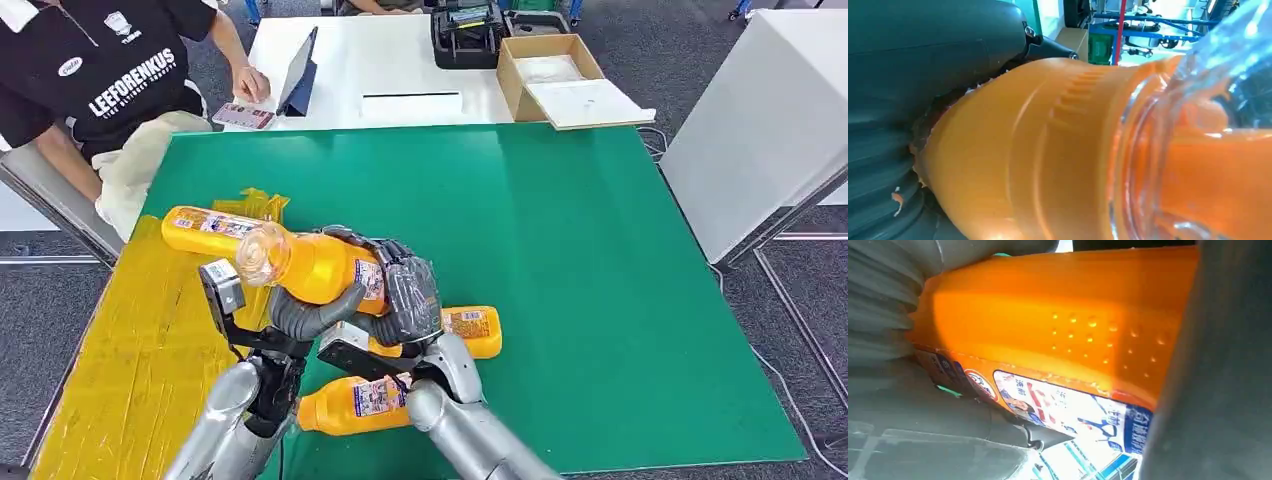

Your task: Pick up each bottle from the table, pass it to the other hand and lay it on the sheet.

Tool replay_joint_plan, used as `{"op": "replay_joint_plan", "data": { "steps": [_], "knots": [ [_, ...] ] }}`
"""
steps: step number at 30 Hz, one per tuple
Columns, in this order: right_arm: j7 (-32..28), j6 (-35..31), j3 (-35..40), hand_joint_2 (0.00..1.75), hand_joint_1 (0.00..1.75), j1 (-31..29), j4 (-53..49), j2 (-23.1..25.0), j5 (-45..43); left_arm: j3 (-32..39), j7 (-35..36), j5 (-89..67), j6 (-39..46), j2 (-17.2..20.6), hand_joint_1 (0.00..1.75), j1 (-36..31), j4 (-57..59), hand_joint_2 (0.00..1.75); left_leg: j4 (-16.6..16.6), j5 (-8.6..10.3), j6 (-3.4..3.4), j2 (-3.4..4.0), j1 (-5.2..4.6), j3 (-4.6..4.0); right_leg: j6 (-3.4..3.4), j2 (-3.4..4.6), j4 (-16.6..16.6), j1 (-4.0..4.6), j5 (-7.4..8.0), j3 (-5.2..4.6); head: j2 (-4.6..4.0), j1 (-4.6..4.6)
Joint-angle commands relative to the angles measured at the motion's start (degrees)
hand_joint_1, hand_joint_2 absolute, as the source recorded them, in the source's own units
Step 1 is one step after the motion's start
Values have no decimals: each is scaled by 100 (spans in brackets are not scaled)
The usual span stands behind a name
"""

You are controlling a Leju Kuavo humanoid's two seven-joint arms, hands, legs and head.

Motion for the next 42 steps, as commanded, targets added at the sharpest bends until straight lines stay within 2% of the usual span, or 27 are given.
{"op": "replay_joint_plan", "data": {
  "steps": [1, 2, 7, 13, 16, 22, 26, 27, 32, 37, 39, 42],
  "knots": [
    [-246, -241, 113, 175, 40, -144, 166, 48, 6, -150, 71, 36, -127, -195, 175, -389, 560, 175, 0, -2, -11, -17, 0, 11, -2, -26, 1, 1, -8, 16, 0, 0],
    [-298, -241, 45, 175, 0, -99, 114, 48, -23, -133, -11, -20, -118, -167, 175, -366, 542, 175, -1, -1, -9, -13, 0, 8, -1, -20, 0, 1, -5, 12, 0, 0],
    [-684, -241, -201, 175, 0, -78, -95, 48, -626, 93, -58, -18, -120, -193, 175, -237, 359, 175, 5, -10, -17, -14, -2, 25, -2, -29, 7, 0, -16, 29, 0, 0],
    [-866, -208, -273, 175, 0, -43, -340, -22, -956, 247, -73, 27, -112, -198, 175, -204, 280, 175, 3, -6, -14, -7, -1, 15, -2, -18, 5, 0, -9, 18, 0, 0],
    [-837, -59, -299, 175, 0, 120, -884, -213, -1082, 372, -77, 48, -105, -171, 175, -168, 194, 175, 1, -4, -12, -7, 0, 11, -2, -16, 1, 1, -6, 15, 0, 0],
    [-823, -57, -294, 175, 0, 132, -896, -212, -1079, 371, -77, 48, -105, -177, 175, -165, 194, 175, 2, -12, -18, -9, -2, 31, -2, -24, 3, 0, -15, 35, 0, 0],
    [-823, -57, -294, 175, 0, 132, -896, -212, -1079, 371, -77, 48, -105, -177, 175, -165, 194, 175, -3, -1, -9, -3, -1, 9, -1, -10, -1, -1, -2, 11, 0, 0],
    [-809, -45, -324, 175, 0, 178, -995, -221, -1132, 382, -91, 33, -94, -182, 175, -162, 185, 175, 3, -12, -20, -3, -4, 34, -2, -20, 5, -2, -13, 36, 0, 0],
    [-665, 278, -491, 175, 0, 959, -3044, -782, -1408, 658, -370, -524, 477, -113, 175, -7, -349, 175, -1, -1, -8, -8, 0, 2, -1, -16, -1, 1, -3, 7, 0, 0],
    [-366, 462, -595, 175, 0, 2134, -5233, -1431, -1181, 1000, -515, -828, 887, -75, 175, 383, -755, 175, -4, -17, -13, -13, -4, 31, 1, -28, -4, -3, -19, 41, 0, 0],
    [-304, 469, -718, 175, 0, 2515, -5835, -1614, -1064, 1136, -651, -1285, 1414, -85, 175, 350, -704, 175, -5, -10, -8, -11, -4, 11, 1, -16, -4, -3, -10, 20, 0, 0],
    [-125, 486, -831, 175, 0, 2890, -6461, -1850, -801, 1270, -897, -2384, 2735, -59, 175, 126, -467, 175, 4, -22, -26, -35, -4, 18, -3, -42, 5, -2, -24, 31, 0, -6]
  ]
}}
